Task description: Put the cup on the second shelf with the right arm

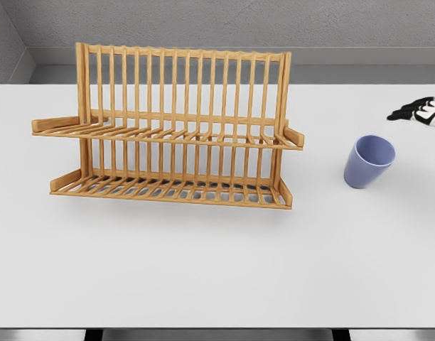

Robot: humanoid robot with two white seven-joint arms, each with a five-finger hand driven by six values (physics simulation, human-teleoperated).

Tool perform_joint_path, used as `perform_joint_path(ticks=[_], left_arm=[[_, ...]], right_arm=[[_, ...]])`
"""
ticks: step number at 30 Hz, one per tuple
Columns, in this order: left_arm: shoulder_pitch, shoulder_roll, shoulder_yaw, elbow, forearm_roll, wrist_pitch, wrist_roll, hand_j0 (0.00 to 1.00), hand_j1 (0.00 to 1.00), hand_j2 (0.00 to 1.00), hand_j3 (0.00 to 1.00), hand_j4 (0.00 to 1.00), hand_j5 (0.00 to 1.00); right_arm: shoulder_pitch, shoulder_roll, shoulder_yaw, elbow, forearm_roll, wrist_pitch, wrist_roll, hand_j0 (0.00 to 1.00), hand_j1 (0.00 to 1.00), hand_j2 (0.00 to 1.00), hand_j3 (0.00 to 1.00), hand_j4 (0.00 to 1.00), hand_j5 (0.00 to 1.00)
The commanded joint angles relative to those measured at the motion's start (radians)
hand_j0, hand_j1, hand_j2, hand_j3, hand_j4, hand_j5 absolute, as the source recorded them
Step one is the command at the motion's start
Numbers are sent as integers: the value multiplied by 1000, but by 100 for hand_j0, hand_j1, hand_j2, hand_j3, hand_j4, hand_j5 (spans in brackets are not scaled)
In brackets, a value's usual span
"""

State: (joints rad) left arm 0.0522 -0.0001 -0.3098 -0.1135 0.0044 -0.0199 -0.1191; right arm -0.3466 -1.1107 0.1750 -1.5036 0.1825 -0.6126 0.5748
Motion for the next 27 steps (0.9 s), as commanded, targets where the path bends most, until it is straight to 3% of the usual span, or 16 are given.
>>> perform_joint_path(ticks=[1, 4, 5, 16, 21, 27], left_arm=[[0, 0, 0, 0, 0, 0, -1, 100, 100, 100, 100, 100, 100], [0, 0, 0, 0, 0, 0, -1, 100, 100, 100, 100, 100, 100], [0, 0, 0, 0, 0, 0, 1, 100, 100, 100, 100, 100, 100], [0, 0, 0, 0, 0, 0, -1, 100, 100, 100, 100, 100, 100], [0, 0, 0, 0, 0, 0, -1, 100, 100, 100, 100, 100, 100], [-2, 0, 0, 0, 0, 0, -1, 100, 100, 100, 100, 100, 100]], right_arm=[[-11, 26, -9, 11, -3, 2, 36, 100, 100, 100, 100, 100, 100], [-153, 81, 165, 37, 2, 2, 36, 100, 100, 100, 100, 100, 100], [-158, 81, 207, 43, 3, 2, 36, 100, 100, 100, 100, 100, 100], [-161, 101, 267, 74, 74, 2, 36, 100, 100, 100, 100, 100, 100], [-250, 130, 362, 138, 87, 2, 36, 100, 100, 100, 100, 100, 100], [-252, 133, 366, 144, 92, 2, 36, 100, 100, 100, 100, 100, 100]])
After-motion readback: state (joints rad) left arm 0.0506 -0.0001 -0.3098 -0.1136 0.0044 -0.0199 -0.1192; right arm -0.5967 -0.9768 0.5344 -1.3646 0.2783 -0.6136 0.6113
